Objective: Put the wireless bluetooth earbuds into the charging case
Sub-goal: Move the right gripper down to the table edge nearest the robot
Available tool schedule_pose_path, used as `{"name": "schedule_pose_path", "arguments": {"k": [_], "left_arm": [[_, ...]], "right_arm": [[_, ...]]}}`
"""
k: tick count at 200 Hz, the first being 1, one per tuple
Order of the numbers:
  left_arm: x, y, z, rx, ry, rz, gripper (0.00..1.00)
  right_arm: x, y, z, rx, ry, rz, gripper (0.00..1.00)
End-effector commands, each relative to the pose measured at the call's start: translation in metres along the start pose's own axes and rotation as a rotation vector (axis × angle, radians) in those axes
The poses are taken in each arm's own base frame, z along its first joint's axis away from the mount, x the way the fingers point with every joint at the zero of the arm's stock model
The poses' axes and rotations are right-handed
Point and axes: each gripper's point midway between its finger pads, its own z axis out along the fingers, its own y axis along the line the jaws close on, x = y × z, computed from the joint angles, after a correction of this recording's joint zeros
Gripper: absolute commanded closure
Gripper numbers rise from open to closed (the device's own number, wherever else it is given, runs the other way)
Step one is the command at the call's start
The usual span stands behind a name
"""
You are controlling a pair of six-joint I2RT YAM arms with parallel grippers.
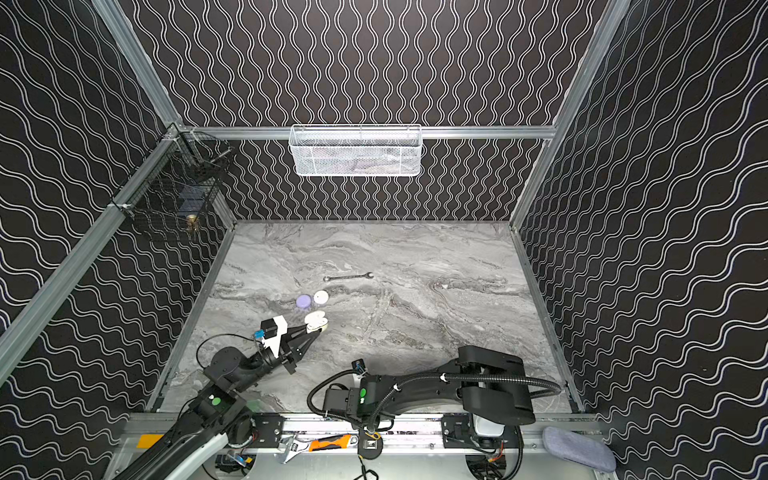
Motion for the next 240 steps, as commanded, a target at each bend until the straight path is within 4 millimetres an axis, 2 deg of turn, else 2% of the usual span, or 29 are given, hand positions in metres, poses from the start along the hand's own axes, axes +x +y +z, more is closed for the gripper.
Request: {"name": "schedule_pose_path", "arguments": {"k": [1,16,47,97,128,198,240], "left_arm": [[-0.006,-0.002,-0.002,0.002,-0.011,-0.008,1.0],[-0.009,-0.002,-0.004,0.002,-0.015,-0.006,1.0],[-0.012,-0.004,-0.005,0.005,-0.014,-0.005,1.0],[-0.012,-0.003,-0.005,0.001,-0.008,0.002,1.0],[-0.014,-0.003,-0.005,-0.002,-0.003,0.008,1.0],[-0.013,0.0,-0.004,-0.015,0.007,0.013,1.0],[-0.013,0.0,-0.002,-0.017,0.015,0.014,1.0]], "right_arm": [[0.008,-0.031,-0.002,0.13,0.012,0.037,0.4],[0.007,-0.035,-0.005,0.119,-0.004,0.05,0.43],[-0.001,-0.028,-0.012,0.067,-0.044,0.062,0.46],[-0.011,0.004,-0.025,-0.051,-0.088,-0.037,0.46],[-0.011,0.003,-0.025,-0.039,-0.088,-0.083,0.45],[0.006,-0.019,-0.011,0.007,-0.036,-0.144,0.49],[0.006,-0.007,-0.007,-0.021,-0.031,-0.196,0.49]]}}
